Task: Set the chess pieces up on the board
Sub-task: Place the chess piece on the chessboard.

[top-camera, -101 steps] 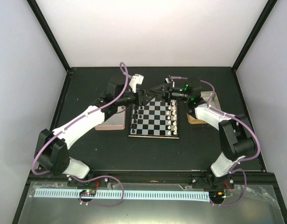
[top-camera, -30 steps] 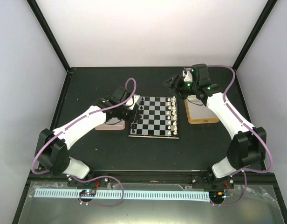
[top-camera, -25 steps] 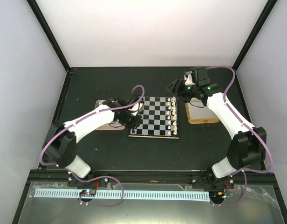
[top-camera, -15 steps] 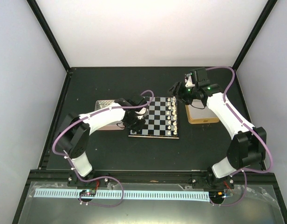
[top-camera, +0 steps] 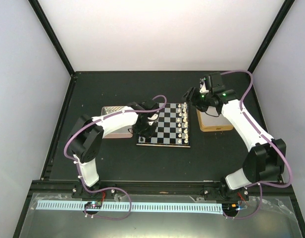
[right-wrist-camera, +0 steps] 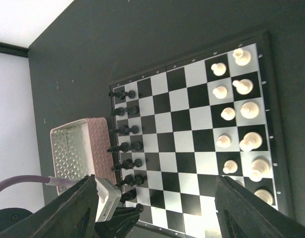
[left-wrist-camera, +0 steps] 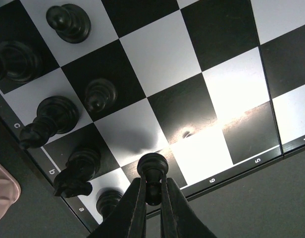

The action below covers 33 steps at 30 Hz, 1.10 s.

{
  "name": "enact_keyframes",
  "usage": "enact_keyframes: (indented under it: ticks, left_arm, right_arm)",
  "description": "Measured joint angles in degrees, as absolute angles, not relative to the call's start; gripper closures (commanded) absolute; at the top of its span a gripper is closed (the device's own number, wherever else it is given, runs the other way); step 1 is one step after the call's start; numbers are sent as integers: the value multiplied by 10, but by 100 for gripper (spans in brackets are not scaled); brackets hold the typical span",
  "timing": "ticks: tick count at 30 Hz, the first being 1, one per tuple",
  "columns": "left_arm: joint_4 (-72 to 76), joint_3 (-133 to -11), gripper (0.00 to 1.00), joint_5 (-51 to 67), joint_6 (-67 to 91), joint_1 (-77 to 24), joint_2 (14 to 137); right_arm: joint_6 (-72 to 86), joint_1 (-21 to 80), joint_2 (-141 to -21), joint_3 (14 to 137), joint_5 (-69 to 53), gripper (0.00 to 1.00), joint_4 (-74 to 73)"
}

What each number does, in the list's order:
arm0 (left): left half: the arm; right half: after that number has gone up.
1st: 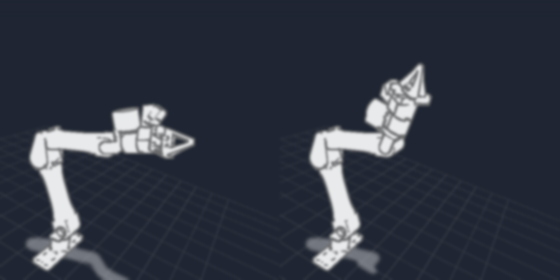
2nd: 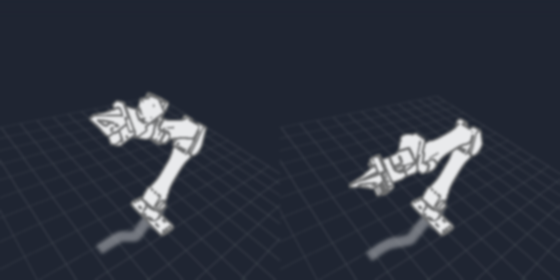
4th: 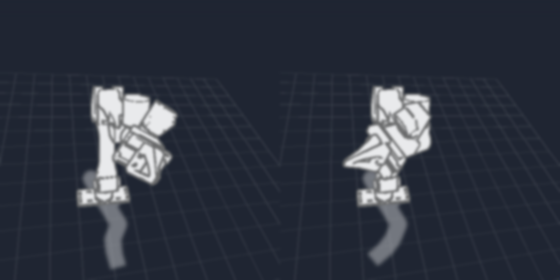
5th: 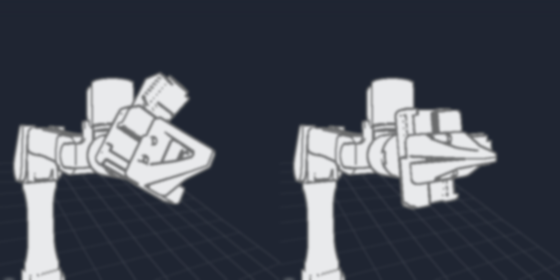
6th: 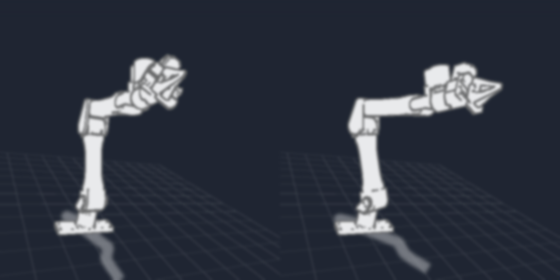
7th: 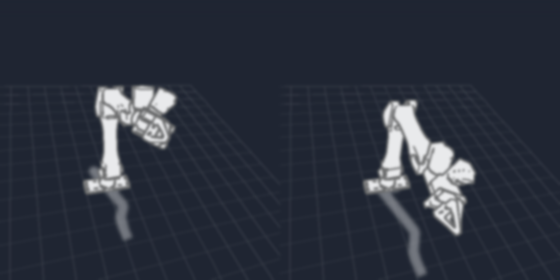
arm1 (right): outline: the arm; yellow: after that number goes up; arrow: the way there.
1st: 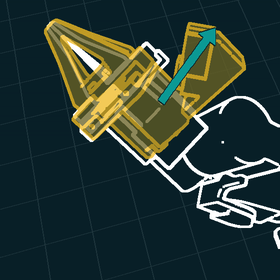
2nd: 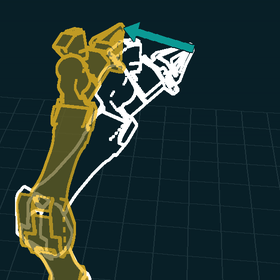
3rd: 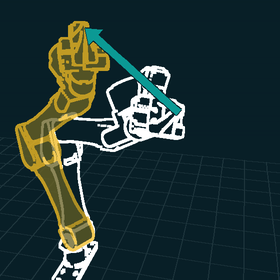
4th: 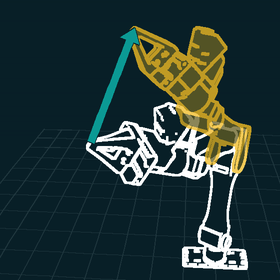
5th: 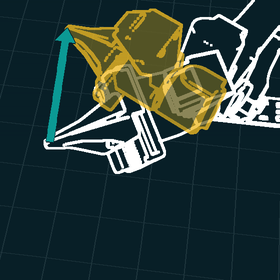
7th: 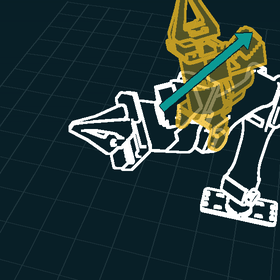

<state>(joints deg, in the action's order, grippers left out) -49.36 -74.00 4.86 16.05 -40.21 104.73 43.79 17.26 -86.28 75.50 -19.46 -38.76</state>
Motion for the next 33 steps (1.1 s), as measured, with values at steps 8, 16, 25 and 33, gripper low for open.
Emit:
enact_keyframes:
  ticks: [8, 16, 25, 33]
  left_arm:
    - [-500, -754, 96, 38, 160, -402, 1058]
    - [-499, -756, 96, 37, 154, -402, 1072]
    - [-499, -756, 94, 30, 154, -401, 1075]
    - [-500, -758, 90, 30, 154, -401, 1082]
  right_arm:
    - [438, 172, -828, 755, -145, 34, -399]
    - [438, 170, -828, 755, -133, 34, -403]
    - [438, 170, -828, 755, -126, 34, -404]
    - [438, 170, -828, 755, -126, 34, -404]
